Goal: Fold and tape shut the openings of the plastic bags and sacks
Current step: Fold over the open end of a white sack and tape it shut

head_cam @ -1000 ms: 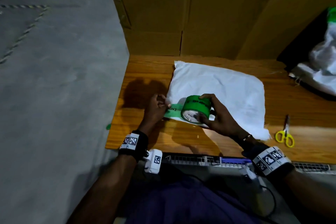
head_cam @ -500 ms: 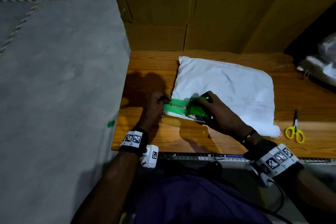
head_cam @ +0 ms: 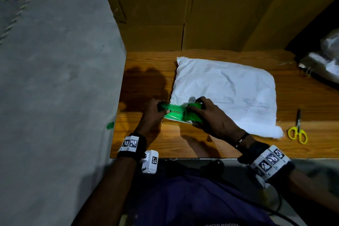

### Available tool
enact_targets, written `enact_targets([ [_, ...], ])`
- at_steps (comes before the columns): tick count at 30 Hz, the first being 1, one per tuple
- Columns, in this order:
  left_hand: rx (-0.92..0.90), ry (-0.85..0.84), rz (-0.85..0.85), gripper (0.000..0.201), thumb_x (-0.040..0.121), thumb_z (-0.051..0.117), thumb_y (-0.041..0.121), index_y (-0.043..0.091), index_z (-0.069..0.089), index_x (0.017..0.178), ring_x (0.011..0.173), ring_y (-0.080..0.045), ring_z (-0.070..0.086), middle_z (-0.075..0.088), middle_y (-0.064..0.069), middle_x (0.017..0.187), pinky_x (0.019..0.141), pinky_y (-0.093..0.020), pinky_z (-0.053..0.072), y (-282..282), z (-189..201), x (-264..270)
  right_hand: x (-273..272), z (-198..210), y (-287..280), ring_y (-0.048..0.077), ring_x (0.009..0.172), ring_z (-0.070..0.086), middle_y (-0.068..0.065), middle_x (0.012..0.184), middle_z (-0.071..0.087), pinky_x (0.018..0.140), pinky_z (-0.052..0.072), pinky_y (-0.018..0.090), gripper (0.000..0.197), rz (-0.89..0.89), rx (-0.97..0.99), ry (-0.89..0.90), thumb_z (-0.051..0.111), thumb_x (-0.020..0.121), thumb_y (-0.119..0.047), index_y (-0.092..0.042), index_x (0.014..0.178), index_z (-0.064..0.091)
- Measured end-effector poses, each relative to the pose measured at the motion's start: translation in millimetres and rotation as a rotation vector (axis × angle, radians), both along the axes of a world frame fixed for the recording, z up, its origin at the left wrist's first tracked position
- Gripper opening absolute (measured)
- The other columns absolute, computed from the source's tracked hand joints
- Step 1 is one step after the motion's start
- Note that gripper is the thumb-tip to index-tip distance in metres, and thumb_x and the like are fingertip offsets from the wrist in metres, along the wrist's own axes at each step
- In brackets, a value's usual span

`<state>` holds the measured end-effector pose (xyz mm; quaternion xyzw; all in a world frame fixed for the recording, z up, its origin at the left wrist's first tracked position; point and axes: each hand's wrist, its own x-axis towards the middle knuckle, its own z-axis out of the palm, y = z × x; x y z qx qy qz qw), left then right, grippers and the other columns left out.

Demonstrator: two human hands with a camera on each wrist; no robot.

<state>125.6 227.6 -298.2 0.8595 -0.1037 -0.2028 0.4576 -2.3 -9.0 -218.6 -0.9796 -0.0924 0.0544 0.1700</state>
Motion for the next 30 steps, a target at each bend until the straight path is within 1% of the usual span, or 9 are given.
enact_targets([
  [3,-0.020,0.017,0.022,0.046,0.086,0.083,0.004,0.004,0.065,0.128,0.123,-0.025,0.063,0.063,-0.011,0.134,0.096,-0.033,0.059,0,-4,0,4,-1,3,0.033,0.114,0.052,0.011,0.135,0.045,0.082,0.054,0.043,0.068,-0.002,-0.020,0.006,0.081,0.089,-0.031,-0.028,0.151,0.051],
  [5,-0.036,0.057,0.054,0.052,0.087,0.081,0.002,0.002,0.059,0.134,0.123,-0.022,0.062,0.061,-0.011,0.139,0.088,-0.022,0.059,-1,-6,0,5,-2,4,0.032,0.112,0.052,0.011,0.134,0.046,0.081,0.052,0.043,0.067,0.005,-0.018,0.001,0.080,0.090,-0.030,-0.028,0.151,0.051],
  [8,-0.071,0.105,0.097,0.050,0.088,0.077,-0.004,0.000,0.057,0.134,0.106,-0.008,0.063,0.060,-0.008,0.135,0.073,-0.010,0.055,-2,-10,-3,8,-4,5,0.034,0.110,0.051,0.011,0.133,0.046,0.079,0.052,0.046,0.067,0.020,-0.029,-0.007,0.077,0.092,-0.033,-0.028,0.152,0.050],
  [11,-0.071,0.088,0.100,0.043,0.086,0.080,-0.004,0.003,0.058,0.123,0.095,-0.001,0.063,0.062,-0.005,0.122,0.070,-0.009,0.053,-3,-13,-4,12,-8,5,0.030,0.110,0.050,0.008,0.133,0.044,0.077,0.050,0.043,0.065,0.023,-0.017,-0.007,0.070,0.094,-0.047,-0.031,0.153,0.048],
  [13,0.015,0.032,0.108,0.043,0.082,0.086,0.003,0.015,0.058,0.113,0.098,-0.007,0.065,0.063,-0.001,0.114,0.072,-0.013,0.055,-6,-17,-1,16,-10,5,0.028,0.111,0.048,0.007,0.133,0.043,0.075,0.049,0.042,0.068,0.003,-0.006,-0.001,0.068,0.091,-0.054,-0.033,0.152,0.048],
  [16,0.127,-0.037,0.137,0.051,0.073,0.094,0.015,0.030,0.054,0.099,0.100,-0.017,0.066,0.064,0.003,0.106,0.078,-0.035,0.061,-9,-17,2,24,-13,8,0.029,0.115,0.047,0.007,0.135,0.042,0.073,0.047,0.041,0.073,-0.039,-0.021,0.007,0.065,0.086,-0.060,-0.036,0.152,0.048],
  [19,0.171,-0.144,0.154,0.048,0.068,0.097,0.017,0.025,0.056,0.091,0.093,-0.020,0.064,0.063,-0.003,0.101,0.070,-0.031,0.053,-10,-12,-3,28,-18,14,0.028,0.115,0.045,0.006,0.135,0.043,0.072,0.042,0.039,0.067,-0.054,-0.038,-0.003,0.061,0.089,-0.063,-0.041,0.151,0.049],
  [25,0.171,-0.262,0.144,0.028,0.093,0.077,0.023,0.011,0.067,0.117,0.115,-0.027,0.054,0.061,-0.013,0.122,0.092,-0.034,0.041,-9,-11,-24,23,-26,17,0.025,0.116,0.044,0.004,0.136,0.043,0.074,0.035,0.036,0.059,-0.097,-0.010,-0.034,0.059,0.095,-0.060,-0.041,0.150,0.050],
  [30,0.160,-0.295,0.184,0.015,0.094,0.070,0.013,0.020,0.071,0.108,0.102,-0.024,0.064,0.070,-0.004,0.108,0.082,-0.043,0.057,-6,-14,-14,18,-27,17,0.026,0.115,0.046,0.006,0.137,0.045,0.076,0.046,0.040,0.058,-0.085,0.030,-0.053,0.056,0.096,-0.060,-0.039,0.150,0.049],
])
